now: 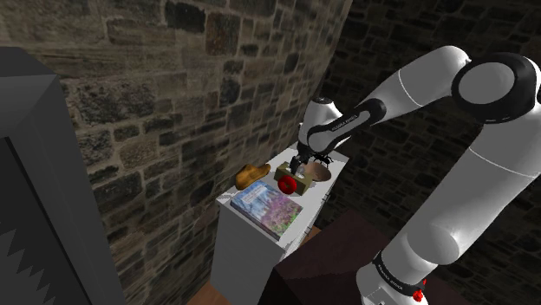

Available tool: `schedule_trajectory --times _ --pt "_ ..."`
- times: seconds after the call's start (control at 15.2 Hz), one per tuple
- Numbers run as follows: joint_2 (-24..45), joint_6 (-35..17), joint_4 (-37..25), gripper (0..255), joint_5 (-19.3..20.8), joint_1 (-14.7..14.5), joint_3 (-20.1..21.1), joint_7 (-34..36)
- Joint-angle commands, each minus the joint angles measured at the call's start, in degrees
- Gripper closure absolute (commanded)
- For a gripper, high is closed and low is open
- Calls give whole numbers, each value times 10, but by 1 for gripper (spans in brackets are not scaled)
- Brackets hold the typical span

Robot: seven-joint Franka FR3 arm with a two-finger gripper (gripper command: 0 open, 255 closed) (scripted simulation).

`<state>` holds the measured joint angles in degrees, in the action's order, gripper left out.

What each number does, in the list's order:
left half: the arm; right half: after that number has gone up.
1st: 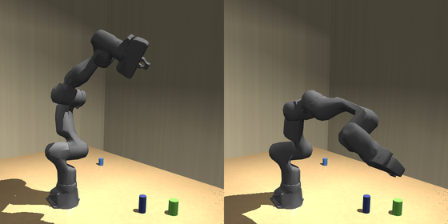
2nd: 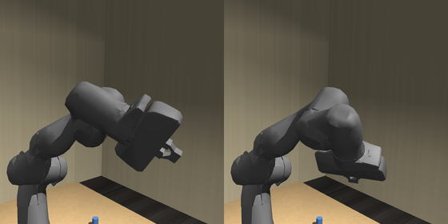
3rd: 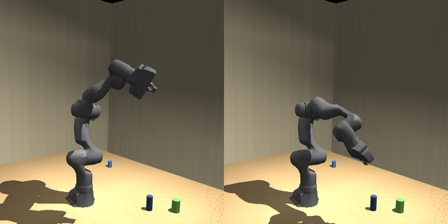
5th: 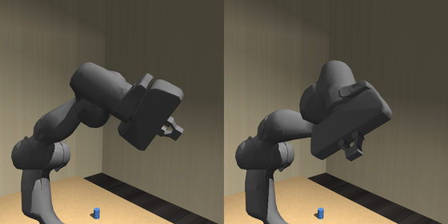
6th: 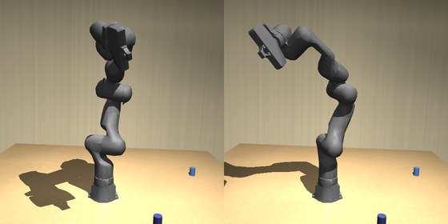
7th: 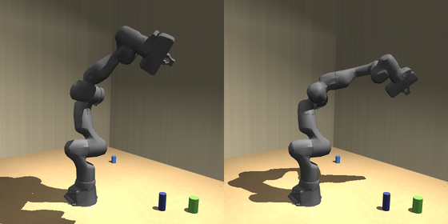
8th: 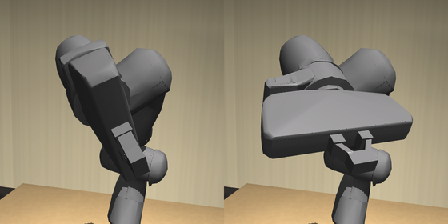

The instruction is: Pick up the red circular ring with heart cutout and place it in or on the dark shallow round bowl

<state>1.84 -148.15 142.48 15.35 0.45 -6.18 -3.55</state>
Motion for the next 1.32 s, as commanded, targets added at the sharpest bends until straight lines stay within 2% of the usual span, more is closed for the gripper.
schedule_trajectory --times 0.0,0.46,0.92,1.25 --pt "52 -37 -17 0 10 5 -5 -3" --pt "215 -116 -105 0 36 6 -14 0" --pt "274 -156 -125 0 42 7 -21 6" --pt "279 -159 -127 0 42 8 -21 6"
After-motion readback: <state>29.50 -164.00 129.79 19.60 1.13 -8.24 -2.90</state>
